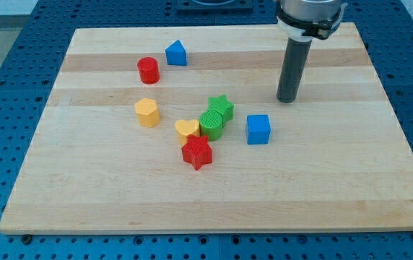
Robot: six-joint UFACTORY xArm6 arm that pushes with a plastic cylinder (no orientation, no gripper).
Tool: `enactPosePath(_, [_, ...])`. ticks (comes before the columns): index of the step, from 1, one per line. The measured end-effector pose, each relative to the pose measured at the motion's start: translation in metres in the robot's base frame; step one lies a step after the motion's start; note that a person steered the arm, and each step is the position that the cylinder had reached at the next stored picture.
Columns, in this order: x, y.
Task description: Touch the right of the blue cube
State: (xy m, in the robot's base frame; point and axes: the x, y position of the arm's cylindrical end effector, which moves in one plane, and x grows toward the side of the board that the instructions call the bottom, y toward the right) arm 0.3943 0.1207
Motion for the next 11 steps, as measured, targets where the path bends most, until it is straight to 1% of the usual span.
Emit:
enactPosePath(2, [-0.015, -0.006])
enactPosePath(5, [-0.020, -0.040])
enactPosePath(6, [-0.020, -0.035])
enactPosePath(7, [-0.016, 0.000])
enactPosePath(8, [0.004, 0.048])
enactPosePath(9, [0.030, 0.074])
enactPosePath(10, [0.051, 0.055])
enactPosePath(11, [0.052, 0.023])
